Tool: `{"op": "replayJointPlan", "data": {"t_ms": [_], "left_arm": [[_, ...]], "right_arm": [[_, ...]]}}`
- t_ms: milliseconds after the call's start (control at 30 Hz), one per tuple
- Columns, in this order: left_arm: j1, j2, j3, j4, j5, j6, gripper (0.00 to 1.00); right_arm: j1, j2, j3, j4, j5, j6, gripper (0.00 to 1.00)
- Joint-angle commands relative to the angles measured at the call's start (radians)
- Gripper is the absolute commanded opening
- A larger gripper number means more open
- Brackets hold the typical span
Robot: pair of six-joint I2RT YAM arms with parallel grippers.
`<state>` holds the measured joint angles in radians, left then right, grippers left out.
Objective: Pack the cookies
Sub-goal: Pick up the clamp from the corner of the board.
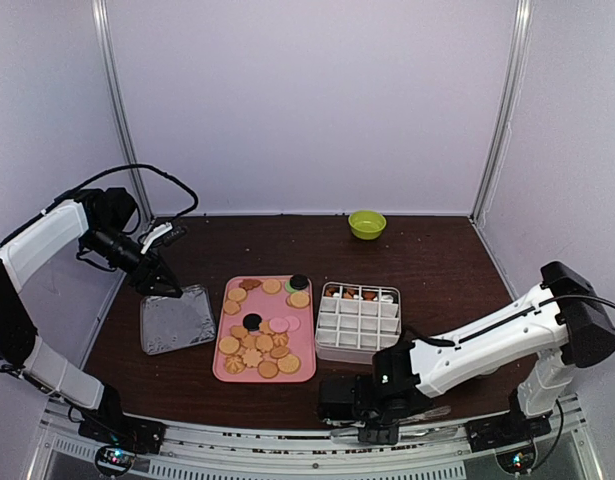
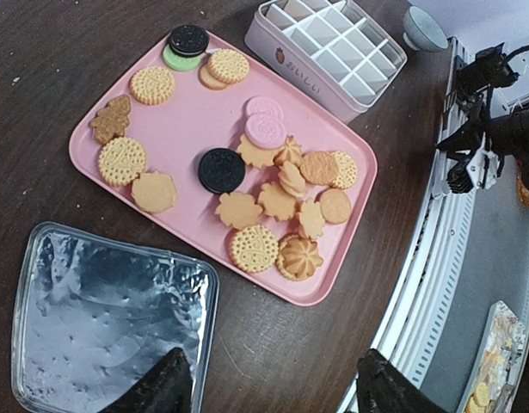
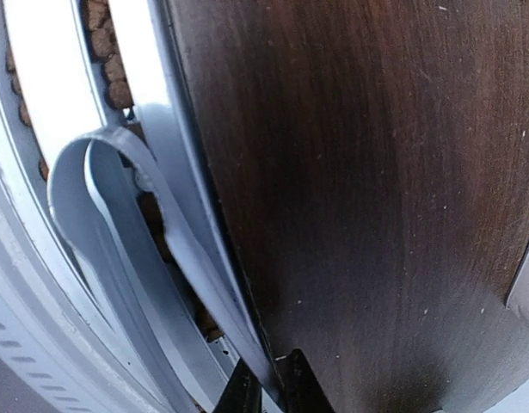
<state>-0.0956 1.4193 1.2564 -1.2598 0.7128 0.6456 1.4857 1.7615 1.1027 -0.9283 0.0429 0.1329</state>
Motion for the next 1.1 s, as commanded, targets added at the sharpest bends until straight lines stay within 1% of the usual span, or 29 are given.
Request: {"op": "replayJointPlan", "data": {"t_ms": [0,200,433,633,800,967,1067], "left_arm": [[-0.006,-0.019,0.028,-0.018,-0.003,0.011,0.68],[-0.006,-0.020,0.039,-0.019,-0.002,0.005,0.68],[-0.006,-0.020,0.060,-0.020,0.007,-0.009,0.68],[-0.007,-0.023,0.093,-0.019,0.009,-0.031,0.69],[-0.007,-0.031,0.117,-0.016,0.048,-0.056,0.71],[-0.010,-0.033,0.154,-0.030,0.170,-0.061,0.72],[-0.043,-0.031,0.167,-0.030,0.228,-0.059,0.73]], "right_arm": [[0.008,0.018,0.011,0.012,0.049,0.011,0.08],[0.008,-0.011,0.014,0.024,0.109,0.027,0.00],[0.004,-0.089,0.036,0.045,0.261,0.073,0.00],[-0.055,-0.130,0.107,0.059,0.403,0.098,0.00],[-0.132,-0.093,0.266,0.082,0.511,0.099,0.00],[-0.195,-0.015,0.533,0.154,0.586,0.092,0.00],[-0.228,0.027,0.685,0.222,0.579,0.103,0.00]]}}
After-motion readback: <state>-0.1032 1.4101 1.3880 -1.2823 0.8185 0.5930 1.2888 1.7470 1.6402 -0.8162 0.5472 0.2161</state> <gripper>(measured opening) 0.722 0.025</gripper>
